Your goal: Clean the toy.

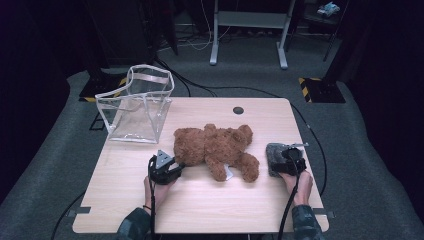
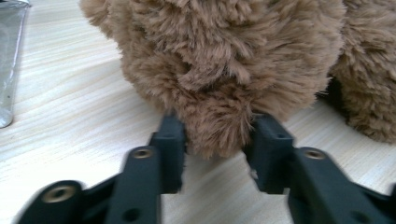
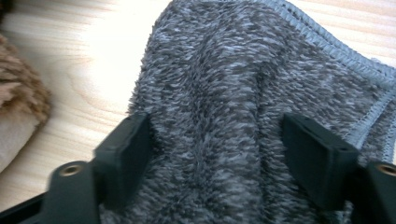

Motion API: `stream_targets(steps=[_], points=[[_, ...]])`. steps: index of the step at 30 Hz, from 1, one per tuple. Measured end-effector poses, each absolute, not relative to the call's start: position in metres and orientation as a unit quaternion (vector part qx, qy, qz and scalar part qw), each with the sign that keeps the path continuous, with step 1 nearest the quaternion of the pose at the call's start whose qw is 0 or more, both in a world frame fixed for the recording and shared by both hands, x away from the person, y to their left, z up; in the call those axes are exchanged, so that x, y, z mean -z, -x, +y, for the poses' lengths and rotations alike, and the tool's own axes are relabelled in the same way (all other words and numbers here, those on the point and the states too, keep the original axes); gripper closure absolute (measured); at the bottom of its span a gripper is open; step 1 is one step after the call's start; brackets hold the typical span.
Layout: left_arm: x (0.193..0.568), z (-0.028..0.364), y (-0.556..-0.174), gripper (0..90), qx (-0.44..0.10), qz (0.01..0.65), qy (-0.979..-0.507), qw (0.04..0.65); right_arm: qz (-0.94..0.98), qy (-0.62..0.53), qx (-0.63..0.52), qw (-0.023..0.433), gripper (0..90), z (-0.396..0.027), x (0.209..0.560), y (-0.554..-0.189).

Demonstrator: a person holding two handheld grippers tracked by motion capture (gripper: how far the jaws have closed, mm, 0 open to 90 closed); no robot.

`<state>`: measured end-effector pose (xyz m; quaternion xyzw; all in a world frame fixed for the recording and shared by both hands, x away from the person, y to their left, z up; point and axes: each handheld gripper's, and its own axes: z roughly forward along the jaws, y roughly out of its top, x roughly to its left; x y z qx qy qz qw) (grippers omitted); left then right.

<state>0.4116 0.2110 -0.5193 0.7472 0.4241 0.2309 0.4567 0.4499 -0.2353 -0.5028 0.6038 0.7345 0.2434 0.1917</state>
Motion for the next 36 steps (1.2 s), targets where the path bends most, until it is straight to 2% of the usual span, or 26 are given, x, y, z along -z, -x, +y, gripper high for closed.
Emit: stream_targets(steps=[1,2,3,5,7,8,9,10,11,12,13,15,22,36], points=[[0.520,0.211,-0.412,65.3,-0.226,0.423,-0.745,0.464,0.735,-0.603,-0.244,0.191,30.1,-0.235,0.503,-0.450],[0.520,0.212,-0.413,65.3,-0.225,0.422,-0.746,0.465,0.735,-0.603,-0.244,0.191,30.1,-0.235,0.503,-0.450],[0.522,0.213,-0.413,71.3,-0.219,0.421,-0.744,0.470,0.738,-0.598,-0.245,0.195,38.0,-0.237,0.503,-0.450],[0.522,0.214,-0.414,73.1,-0.219,0.419,-0.744,0.472,0.739,-0.597,-0.246,0.194,40.9,-0.238,0.503,-0.450],[0.522,0.214,-0.414,76.7,-0.221,0.417,-0.745,0.472,0.737,-0.598,-0.248,0.193,49.9,-0.238,0.502,-0.448],[0.522,0.214,-0.414,77.7,-0.220,0.417,-0.745,0.473,0.735,-0.600,-0.250,0.191,53.7,-0.239,0.502,-0.448],[0.523,0.214,-0.414,78.9,-0.222,0.416,-0.745,0.471,0.731,-0.603,-0.255,0.192,61.2,-0.240,0.502,-0.447],[0.523,0.214,-0.414,79.2,-0.222,0.416,-0.745,0.471,0.731,-0.603,-0.255,0.192,61.2,-0.240,0.502,-0.447],[0.524,0.214,-0.414,79.5,-0.223,0.416,-0.745,0.471,0.732,-0.601,-0.258,0.192,67.5,-0.242,0.502,-0.447],[0.524,0.213,-0.414,79.5,-0.222,0.416,-0.748,0.468,0.732,-0.601,-0.258,0.192,67.5,-0.242,0.502,-0.447],[0.524,0.213,-0.413,79.7,-0.224,0.415,-0.748,0.467,0.732,-0.600,-0.259,0.192,72.1,-0.243,0.502,-0.446],[0.524,0.213,-0.413,79.8,-0.225,0.415,-0.748,0.467,0.730,-0.601,-0.263,0.192,75.4,-0.244,0.501,-0.445],[0.524,0.212,-0.412,79.7,-0.230,0.413,-0.752,0.459,0.726,-0.596,-0.282,0.193,76.9,-0.242,0.489,-0.441],[0.524,0.210,-0.412,79.8,-0.236,0.415,-0.753,0.453,0.747,-0.544,-0.323,0.204,76.8,-0.208,0.425,-0.437]])
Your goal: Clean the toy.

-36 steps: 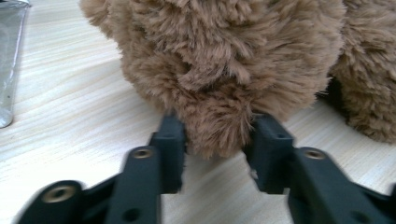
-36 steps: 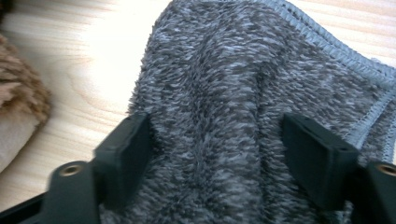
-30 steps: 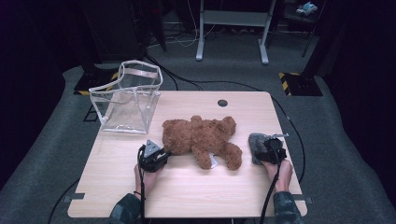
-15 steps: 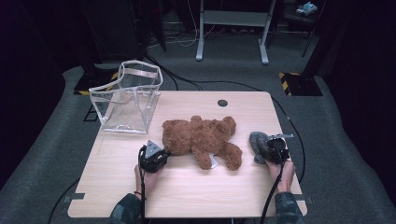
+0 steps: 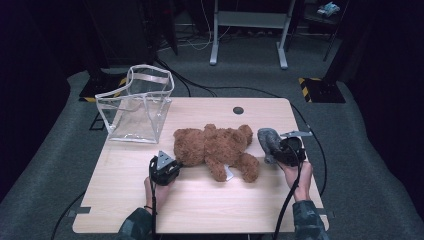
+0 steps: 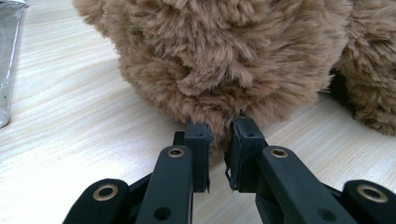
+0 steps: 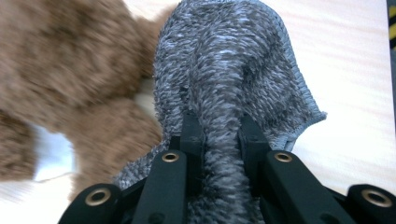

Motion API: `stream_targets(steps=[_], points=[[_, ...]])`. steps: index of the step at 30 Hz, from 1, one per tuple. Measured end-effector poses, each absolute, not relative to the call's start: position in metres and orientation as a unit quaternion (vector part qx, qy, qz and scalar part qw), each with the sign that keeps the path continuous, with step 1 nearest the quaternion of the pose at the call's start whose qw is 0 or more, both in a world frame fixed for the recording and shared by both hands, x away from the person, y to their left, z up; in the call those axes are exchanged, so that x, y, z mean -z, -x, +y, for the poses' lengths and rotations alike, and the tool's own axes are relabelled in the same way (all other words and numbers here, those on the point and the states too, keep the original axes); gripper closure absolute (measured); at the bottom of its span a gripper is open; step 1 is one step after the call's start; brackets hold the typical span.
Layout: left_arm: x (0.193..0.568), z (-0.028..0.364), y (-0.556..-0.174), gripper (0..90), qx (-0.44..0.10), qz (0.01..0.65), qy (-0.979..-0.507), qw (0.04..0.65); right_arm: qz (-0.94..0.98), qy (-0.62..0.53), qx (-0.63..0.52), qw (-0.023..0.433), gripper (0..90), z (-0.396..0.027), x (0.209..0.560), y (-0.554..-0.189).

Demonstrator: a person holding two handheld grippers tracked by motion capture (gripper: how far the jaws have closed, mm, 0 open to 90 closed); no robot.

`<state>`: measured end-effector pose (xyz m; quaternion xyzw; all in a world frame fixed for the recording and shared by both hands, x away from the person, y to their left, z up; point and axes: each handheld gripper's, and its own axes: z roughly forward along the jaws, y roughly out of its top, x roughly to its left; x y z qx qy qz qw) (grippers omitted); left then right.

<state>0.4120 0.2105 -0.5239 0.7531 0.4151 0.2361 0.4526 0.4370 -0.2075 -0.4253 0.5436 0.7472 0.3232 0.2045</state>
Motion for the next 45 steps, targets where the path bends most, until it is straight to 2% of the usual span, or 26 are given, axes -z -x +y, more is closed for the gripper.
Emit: stream_targets(steps=[8,18,29,45], points=[[0.524,0.210,-0.412,79.7,-0.237,0.416,-0.753,0.452,0.774,-0.493,-0.340,0.206,76.7,-0.164,0.390,-0.444],[0.524,0.210,-0.412,79.7,-0.235,0.416,-0.754,0.451,0.800,-0.442,-0.349,0.206,76.7,-0.114,0.368,-0.455],[0.524,0.209,-0.412,79.6,-0.235,0.417,-0.753,0.452,0.831,-0.393,-0.347,0.186,76.4,-0.051,0.369,-0.469],[0.524,0.208,-0.414,79.6,-0.230,0.413,-0.758,0.450,0.849,-0.359,-0.348,0.173,75.8,-0.006,0.375,-0.477]])
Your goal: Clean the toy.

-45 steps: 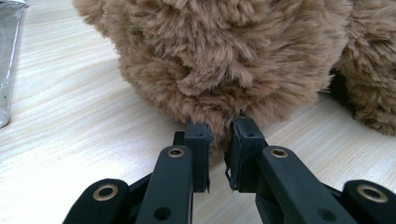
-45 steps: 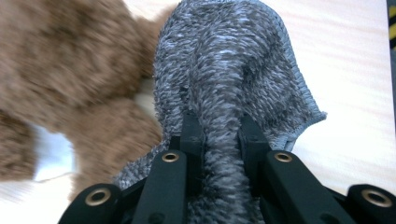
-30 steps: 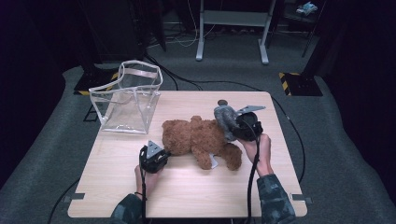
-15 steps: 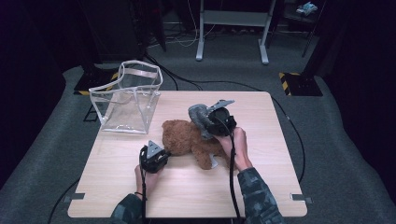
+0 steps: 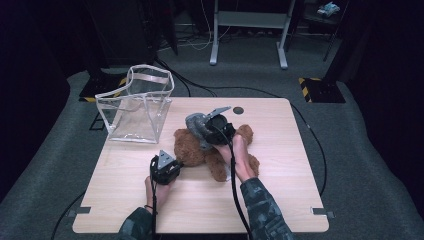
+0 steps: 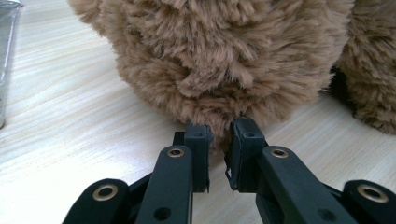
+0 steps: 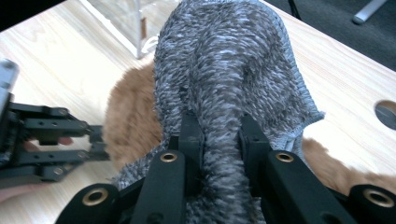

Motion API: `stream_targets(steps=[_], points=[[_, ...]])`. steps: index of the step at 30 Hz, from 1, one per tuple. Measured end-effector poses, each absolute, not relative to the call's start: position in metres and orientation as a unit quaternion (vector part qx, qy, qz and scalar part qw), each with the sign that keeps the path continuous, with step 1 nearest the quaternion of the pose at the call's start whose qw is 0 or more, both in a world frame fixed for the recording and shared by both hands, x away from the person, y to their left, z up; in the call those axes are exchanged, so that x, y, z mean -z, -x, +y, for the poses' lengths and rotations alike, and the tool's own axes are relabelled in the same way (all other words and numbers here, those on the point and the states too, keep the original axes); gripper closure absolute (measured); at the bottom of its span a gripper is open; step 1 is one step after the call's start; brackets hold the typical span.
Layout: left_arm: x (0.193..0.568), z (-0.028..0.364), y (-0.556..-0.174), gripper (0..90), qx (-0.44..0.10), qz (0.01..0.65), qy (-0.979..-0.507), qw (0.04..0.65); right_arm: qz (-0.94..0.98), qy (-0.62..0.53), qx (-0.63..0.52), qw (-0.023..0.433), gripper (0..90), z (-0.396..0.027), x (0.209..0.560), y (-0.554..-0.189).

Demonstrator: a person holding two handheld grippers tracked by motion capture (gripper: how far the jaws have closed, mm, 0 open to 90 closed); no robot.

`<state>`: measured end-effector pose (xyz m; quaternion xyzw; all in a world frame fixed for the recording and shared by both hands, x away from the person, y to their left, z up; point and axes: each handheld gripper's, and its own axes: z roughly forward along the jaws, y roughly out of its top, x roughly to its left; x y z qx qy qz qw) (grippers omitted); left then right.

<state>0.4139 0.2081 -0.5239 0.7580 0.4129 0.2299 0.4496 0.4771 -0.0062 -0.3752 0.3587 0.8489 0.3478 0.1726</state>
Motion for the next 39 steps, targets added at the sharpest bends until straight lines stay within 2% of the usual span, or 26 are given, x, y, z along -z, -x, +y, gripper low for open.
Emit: stream_targets(steps=[7,13,21,25,28,29,30,31,32,33,36,38,39], points=[[0.524,0.207,-0.417,79.6,-0.230,0.404,-0.763,0.449,0.854,-0.355,-0.344,0.164,75.5,0.018,0.372,-0.476],[0.524,0.202,-0.422,79.6,-0.233,0.395,-0.769,0.446,0.863,-0.354,-0.319,0.167,75.6,0.031,0.384,-0.485],[0.524,0.198,-0.427,79.6,-0.230,0.393,-0.771,0.445,0.858,-0.385,-0.293,0.173,75.8,0.018,0.396,-0.490],[0.524,0.198,-0.428,79.5,-0.231,0.393,-0.769,0.447,0.857,-0.388,-0.273,0.200,76.0,0.004,0.399,-0.491],[0.524,0.198,-0.428,79.4,-0.229,0.393,-0.771,0.447,0.854,-0.397,-0.271,0.200,75.7,-0.009,0.400,-0.492],[0.524,0.198,-0.428,79.4,-0.228,0.393,-0.771,0.446,0.853,-0.397,-0.274,0.197,74.0,-0.012,0.400,-0.491],[0.524,0.198,-0.428,79.3,-0.228,0.393,-0.770,0.448,0.856,-0.392,-0.276,0.193,67.5,-0.014,0.399,-0.489],[0.524,0.198,-0.428,79.3,-0.228,0.393,-0.770,0.448,0.856,-0.392,-0.276,0.193,67.5,-0.014,0.399,-0.489],[0.524,0.198,-0.428,79.3,-0.228,0.394,-0.769,0.448,0.854,-0.391,-0.281,0.196,62.5,-0.014,0.398,-0.489],[0.524,0.198,-0.428,79.3,-0.228,0.393,-0.770,0.448,0.852,-0.393,-0.286,0.194,52.6,-0.014,0.396,-0.487],[0.524,0.198,-0.428,79.3,-0.228,0.394,-0.769,0.449,0.847,-0.381,-0.305,0.212,39.2,-0.014,0.394,-0.488],[0.524,0.199,-0.428,79.2,-0.228,0.392,-0.770,0.449,0.846,-0.396,-0.303,0.191,39.6,-0.012,0.393,-0.492],[0.524,0.199,-0.428,79.3,-0.227,0.392,-0.770,0.449,0.842,-0.395,-0.311,0.192,55.4,-0.012,0.394,-0.497]])
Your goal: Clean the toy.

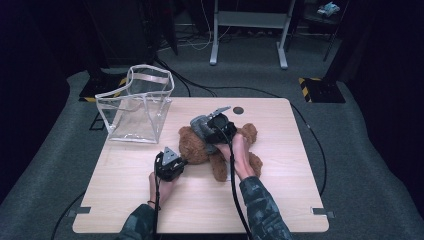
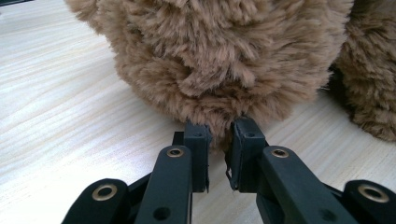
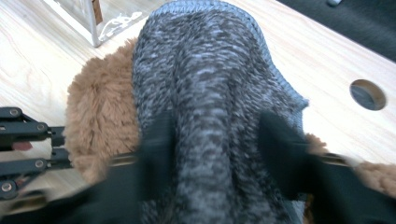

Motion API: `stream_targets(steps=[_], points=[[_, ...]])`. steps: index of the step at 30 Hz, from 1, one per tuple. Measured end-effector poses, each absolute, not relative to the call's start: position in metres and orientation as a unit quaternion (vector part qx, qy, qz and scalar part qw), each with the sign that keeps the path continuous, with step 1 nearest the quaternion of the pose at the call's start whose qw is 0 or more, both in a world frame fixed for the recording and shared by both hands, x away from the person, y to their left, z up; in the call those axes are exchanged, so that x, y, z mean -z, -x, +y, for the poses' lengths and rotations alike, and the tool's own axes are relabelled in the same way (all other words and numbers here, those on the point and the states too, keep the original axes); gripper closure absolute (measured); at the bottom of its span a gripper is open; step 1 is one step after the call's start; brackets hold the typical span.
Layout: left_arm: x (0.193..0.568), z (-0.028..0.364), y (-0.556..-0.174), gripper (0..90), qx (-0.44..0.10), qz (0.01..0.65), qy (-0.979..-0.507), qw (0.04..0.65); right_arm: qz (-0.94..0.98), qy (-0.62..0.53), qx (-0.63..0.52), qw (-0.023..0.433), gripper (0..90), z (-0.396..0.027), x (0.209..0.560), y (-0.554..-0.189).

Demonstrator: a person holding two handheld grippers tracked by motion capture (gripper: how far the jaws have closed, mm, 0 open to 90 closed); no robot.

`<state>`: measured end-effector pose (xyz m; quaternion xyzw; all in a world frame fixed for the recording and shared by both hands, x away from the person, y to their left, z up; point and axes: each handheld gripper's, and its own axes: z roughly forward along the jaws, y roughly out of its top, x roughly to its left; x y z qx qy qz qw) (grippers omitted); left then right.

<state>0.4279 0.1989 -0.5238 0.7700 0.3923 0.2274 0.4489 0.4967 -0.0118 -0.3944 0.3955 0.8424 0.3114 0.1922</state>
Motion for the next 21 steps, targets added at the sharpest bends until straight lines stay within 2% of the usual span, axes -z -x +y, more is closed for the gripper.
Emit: stream_targets(steps=[2,5,9,13,21], points=[[0.524,0.198,-0.428,79.2,-0.229,0.393,-0.768,0.450,0.842,-0.400,-0.317,0.174,68.7,-0.011,0.398,-0.501],[0.524,0.198,-0.428,79.2,-0.229,0.393,-0.768,0.451,0.842,-0.398,-0.315,0.184,77.4,-0.007,0.396,-0.499],[0.524,0.199,-0.428,79.3,-0.224,0.391,-0.771,0.450,0.838,-0.381,-0.337,0.196,78.5,-0.001,0.386,-0.495],[0.524,0.199,-0.428,79.3,-0.226,0.392,-0.769,0.452,0.844,-0.366,-0.346,0.183,78.6,0.024,0.374,-0.488],[0.524,0.199,-0.428,79.3,-0.231,0.391,-0.768,0.451,0.862,-0.356,-0.297,0.204,79.5,0.044,0.392,-0.497]])
